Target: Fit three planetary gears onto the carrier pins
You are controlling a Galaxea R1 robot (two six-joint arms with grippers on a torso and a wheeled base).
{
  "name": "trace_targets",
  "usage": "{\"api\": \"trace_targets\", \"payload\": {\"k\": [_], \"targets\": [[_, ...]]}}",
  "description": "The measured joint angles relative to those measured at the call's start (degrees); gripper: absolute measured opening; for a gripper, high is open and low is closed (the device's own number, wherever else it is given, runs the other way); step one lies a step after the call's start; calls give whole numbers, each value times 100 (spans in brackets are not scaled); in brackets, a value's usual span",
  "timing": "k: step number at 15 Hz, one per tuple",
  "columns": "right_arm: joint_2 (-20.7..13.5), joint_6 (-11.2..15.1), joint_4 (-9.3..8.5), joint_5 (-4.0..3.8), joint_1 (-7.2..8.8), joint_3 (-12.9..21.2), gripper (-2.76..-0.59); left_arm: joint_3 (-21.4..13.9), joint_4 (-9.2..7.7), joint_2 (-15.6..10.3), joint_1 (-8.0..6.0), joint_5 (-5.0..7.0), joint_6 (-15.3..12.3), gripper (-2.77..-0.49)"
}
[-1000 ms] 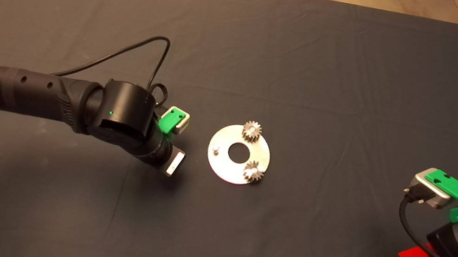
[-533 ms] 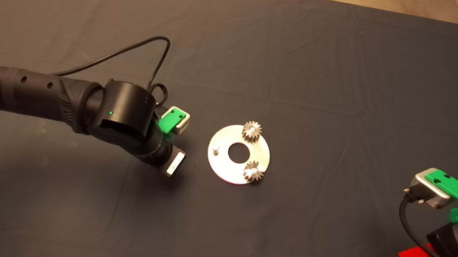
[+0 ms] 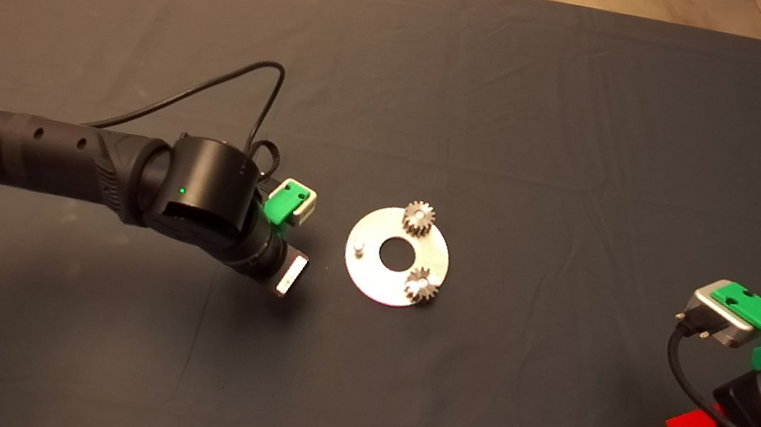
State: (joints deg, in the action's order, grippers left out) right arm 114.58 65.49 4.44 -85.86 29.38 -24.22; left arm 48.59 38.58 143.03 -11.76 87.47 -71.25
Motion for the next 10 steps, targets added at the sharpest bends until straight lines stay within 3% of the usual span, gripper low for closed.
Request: {"api": "trace_targets", "payload": {"k": [5,10], "targets": [[-2,-2,0,2,0,0,-160,-13,-96,272,-306,-4,1,-231],[-2,-2,2,5,0,0,-160,82,-495,622,-817,1,5,-235]]}}
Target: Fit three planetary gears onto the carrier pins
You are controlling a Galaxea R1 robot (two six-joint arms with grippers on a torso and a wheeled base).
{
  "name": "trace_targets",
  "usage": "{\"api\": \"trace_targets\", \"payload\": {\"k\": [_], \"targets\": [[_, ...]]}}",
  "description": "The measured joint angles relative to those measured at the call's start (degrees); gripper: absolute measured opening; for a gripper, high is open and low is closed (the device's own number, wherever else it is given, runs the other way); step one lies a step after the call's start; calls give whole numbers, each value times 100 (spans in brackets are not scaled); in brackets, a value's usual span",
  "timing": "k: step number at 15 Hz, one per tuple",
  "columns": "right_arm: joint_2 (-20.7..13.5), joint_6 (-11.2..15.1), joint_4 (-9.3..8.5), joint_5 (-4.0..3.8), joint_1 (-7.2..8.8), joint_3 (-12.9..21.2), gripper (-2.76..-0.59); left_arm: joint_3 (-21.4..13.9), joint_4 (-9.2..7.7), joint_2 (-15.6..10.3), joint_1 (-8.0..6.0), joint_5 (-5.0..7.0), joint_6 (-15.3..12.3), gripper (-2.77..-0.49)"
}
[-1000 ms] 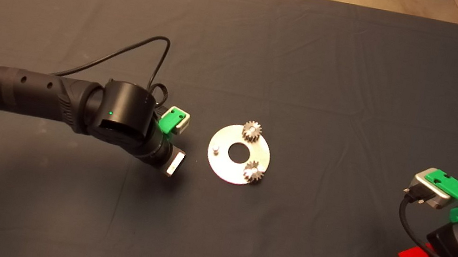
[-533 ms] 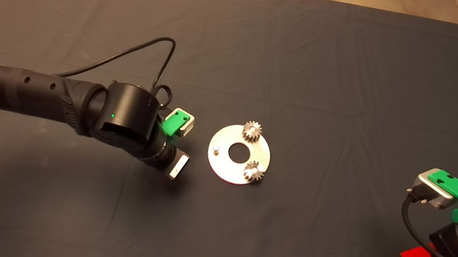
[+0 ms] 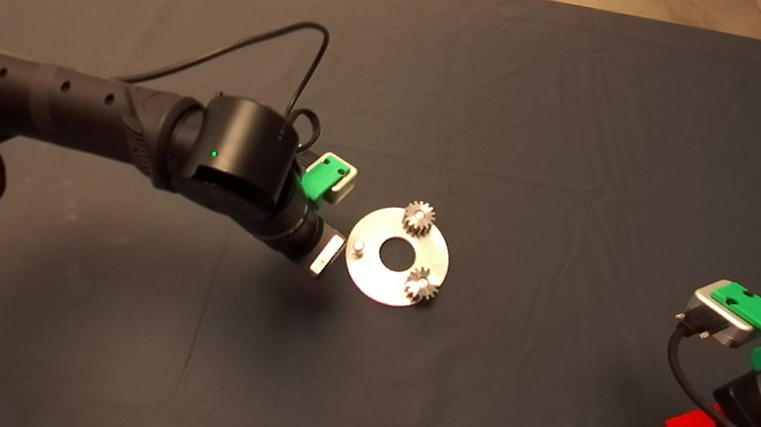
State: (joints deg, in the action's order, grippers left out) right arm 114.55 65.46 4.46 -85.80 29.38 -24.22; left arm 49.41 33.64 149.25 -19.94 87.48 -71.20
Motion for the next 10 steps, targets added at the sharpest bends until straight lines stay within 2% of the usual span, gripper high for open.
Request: {"api": "trace_targets", "payload": {"k": [1,4,6,10], "targets": [[0,0,-1,3,1,0,-160,108,-92,138,-73,0,18,-235],[0,0,-1,-3,0,0,-160,381,-270,481,-142,-6,112,-236],[0,-2,0,0,0,0,-160,454,-360,575,-169,-4,130,-237],[0,0,0,4,2,0,-160,533,-406,651,-170,0,149,-237]]}}
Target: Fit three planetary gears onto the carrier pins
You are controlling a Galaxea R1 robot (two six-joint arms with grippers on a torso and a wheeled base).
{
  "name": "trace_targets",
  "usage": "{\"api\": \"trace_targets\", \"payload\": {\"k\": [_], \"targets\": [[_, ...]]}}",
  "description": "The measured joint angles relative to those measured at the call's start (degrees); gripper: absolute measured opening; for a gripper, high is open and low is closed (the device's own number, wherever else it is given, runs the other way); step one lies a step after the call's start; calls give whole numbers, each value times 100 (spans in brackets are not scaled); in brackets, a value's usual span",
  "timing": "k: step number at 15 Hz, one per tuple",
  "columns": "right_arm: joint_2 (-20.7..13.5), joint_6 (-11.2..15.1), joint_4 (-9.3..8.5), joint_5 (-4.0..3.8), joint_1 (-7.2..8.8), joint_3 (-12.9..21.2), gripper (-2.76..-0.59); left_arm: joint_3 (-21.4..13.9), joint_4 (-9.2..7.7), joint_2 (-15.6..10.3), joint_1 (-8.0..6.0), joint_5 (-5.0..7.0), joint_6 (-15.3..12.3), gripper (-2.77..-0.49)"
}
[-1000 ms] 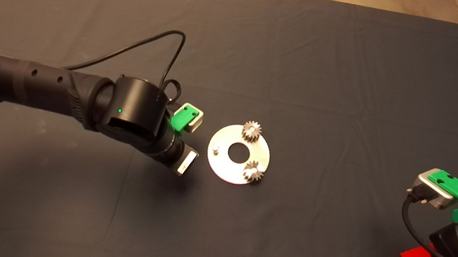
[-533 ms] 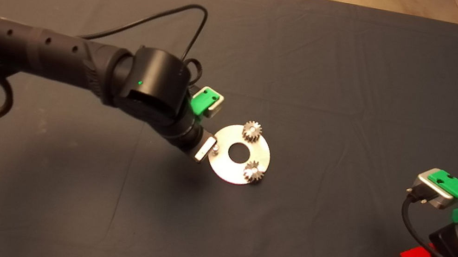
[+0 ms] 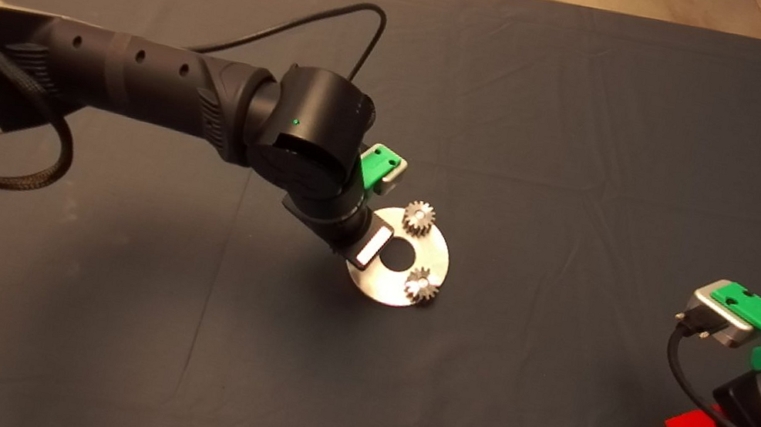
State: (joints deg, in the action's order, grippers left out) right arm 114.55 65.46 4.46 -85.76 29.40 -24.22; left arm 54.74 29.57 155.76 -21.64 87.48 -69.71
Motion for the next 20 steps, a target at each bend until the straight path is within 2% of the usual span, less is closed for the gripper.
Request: {"api": "trace_targets", "payload": {"k": [10,16,18,20], "targets": [[0,-2,-2,2,-1,0,-160,57,-28,63,-24,-2,22,-237],[-1,-2,-2,24,-2,0,-160,151,0,77,166,0,127,-238],[0,-2,0,54,-1,0,-160,163,2,78,277,-2,155,-238],[0,-2,0,88,-2,0,-160,232,29,84,307,0,199,-238]]}}
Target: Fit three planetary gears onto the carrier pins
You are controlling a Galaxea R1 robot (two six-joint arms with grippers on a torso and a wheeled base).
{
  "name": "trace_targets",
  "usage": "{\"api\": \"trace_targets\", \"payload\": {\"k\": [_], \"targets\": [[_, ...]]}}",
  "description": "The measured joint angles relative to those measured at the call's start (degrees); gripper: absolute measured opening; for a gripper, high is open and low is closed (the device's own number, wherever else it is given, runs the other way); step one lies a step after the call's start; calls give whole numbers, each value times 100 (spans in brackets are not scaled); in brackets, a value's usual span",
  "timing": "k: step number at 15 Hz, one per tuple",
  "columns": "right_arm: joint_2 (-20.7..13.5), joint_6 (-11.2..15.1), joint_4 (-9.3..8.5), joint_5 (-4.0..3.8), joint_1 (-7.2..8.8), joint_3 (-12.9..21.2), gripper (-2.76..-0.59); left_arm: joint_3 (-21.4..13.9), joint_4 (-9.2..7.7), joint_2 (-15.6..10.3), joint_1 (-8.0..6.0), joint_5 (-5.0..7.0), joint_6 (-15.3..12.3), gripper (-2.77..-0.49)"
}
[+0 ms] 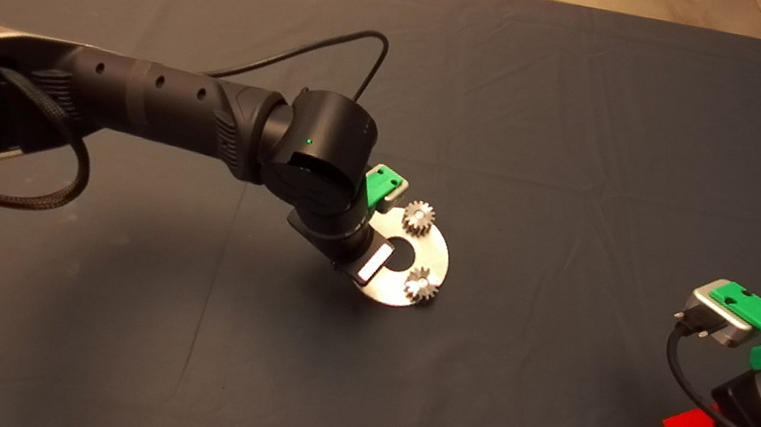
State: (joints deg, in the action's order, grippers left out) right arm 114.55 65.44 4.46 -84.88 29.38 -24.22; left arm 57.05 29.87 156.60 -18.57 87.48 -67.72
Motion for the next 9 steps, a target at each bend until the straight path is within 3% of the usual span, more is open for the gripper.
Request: {"api": "trace_targets", "payload": {"k": [4,9], "targets": [[0,0,-2,51,2,0,-160,79,12,58,-1,44,99,-238],[0,0,0,54,1,0,-160,127,55,87,-1,41,122,-238]]}}
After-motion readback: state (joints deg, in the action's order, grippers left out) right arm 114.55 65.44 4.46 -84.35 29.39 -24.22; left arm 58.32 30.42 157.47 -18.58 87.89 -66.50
